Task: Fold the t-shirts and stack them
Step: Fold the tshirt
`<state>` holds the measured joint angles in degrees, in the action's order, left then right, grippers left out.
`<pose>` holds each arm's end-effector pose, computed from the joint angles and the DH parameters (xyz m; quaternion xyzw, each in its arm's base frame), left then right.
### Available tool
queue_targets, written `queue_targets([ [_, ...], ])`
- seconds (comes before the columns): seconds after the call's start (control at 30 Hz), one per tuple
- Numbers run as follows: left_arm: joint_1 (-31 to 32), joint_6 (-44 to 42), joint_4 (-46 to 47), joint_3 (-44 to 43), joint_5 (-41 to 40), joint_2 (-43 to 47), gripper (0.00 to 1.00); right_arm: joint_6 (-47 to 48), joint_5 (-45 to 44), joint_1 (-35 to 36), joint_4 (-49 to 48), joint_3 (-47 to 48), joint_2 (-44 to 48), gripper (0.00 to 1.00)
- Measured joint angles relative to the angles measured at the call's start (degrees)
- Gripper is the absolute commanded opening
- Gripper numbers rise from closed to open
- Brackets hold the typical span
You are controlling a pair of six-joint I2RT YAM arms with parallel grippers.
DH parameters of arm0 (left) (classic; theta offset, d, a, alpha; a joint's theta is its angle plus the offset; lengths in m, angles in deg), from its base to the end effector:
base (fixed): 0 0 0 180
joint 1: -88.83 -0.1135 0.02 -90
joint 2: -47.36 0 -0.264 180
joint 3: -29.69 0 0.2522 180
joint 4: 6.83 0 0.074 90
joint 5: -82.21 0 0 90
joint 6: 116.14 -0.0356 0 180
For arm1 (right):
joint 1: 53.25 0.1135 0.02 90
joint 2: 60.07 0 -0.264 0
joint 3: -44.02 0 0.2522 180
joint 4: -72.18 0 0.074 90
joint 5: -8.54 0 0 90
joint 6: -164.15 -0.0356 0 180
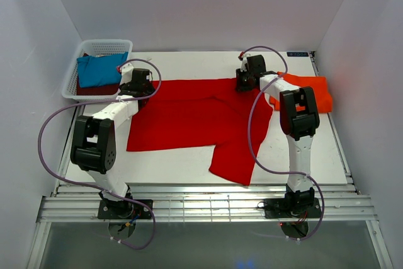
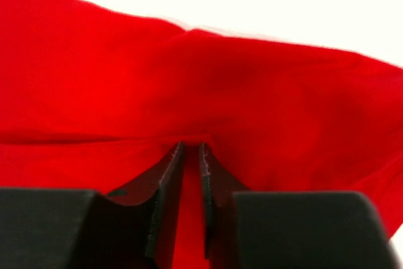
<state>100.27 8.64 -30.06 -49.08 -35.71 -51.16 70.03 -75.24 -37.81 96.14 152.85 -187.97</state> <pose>0.3695 -0.0578 0.2175 -0.2743 0.8520 0.0515 0.4429 0.4814 0.1370 0.1648 -0.1118 0.9092 0.1166 0.3837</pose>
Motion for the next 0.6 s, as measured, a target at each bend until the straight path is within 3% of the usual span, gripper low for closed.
queue_targets([
  [0.07,0.00,0.17,-0.02,0.15,0.00,0.15,0.75,0.11,0.02,0.00,-0.02,-0.44,0.42,0.41],
  [0.17,0.00,0.22,-0.07,0.50,0.00,0.48,0.76,0.28,-0.07,0.09,-0.04,-0.76,0.70,0.46],
  [0.6,0.00,0.46,-0.48,0.59,0.09,0.85,0.76,0.50,-0.46,0.11,-1.14,-2.95,2.08,0.46],
])
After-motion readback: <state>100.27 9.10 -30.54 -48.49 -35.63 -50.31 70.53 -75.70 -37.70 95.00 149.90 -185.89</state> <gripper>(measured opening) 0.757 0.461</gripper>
